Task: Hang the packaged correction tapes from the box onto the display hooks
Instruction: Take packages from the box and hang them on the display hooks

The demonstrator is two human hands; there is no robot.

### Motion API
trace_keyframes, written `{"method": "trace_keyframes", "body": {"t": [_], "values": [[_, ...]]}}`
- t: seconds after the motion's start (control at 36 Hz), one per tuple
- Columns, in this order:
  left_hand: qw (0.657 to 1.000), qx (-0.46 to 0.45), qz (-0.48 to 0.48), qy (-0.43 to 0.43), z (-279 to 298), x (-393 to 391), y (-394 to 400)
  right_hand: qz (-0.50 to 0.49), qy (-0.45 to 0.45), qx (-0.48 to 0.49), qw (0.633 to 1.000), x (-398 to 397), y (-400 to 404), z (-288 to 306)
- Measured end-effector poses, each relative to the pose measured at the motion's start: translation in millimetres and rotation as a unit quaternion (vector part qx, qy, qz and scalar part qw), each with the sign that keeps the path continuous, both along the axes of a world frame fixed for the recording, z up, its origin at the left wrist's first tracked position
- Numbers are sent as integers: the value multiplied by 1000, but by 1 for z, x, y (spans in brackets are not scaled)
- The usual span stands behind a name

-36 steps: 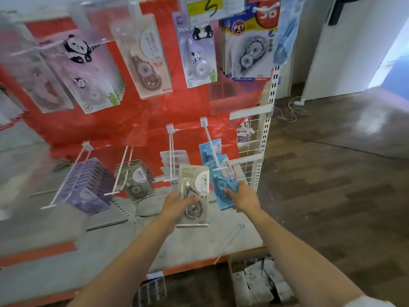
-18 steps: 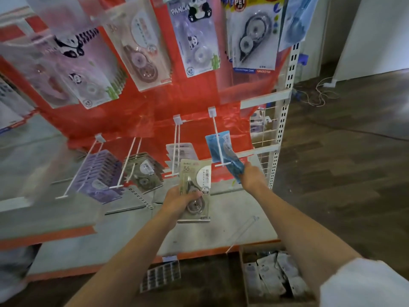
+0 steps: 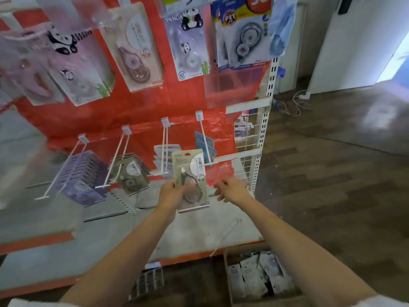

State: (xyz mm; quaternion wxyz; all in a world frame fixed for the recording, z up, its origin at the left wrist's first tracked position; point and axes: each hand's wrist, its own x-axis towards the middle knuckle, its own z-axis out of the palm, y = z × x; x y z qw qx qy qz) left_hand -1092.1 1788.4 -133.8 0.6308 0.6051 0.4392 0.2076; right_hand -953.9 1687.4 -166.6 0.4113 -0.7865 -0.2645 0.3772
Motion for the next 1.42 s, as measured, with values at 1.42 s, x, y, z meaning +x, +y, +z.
{"method": "trace_keyframes", "body": {"t": [1.42], "values": [[824,363,-273,339,-22,-229,169,-8,-64,-89,994,-209,189,-7]]}}
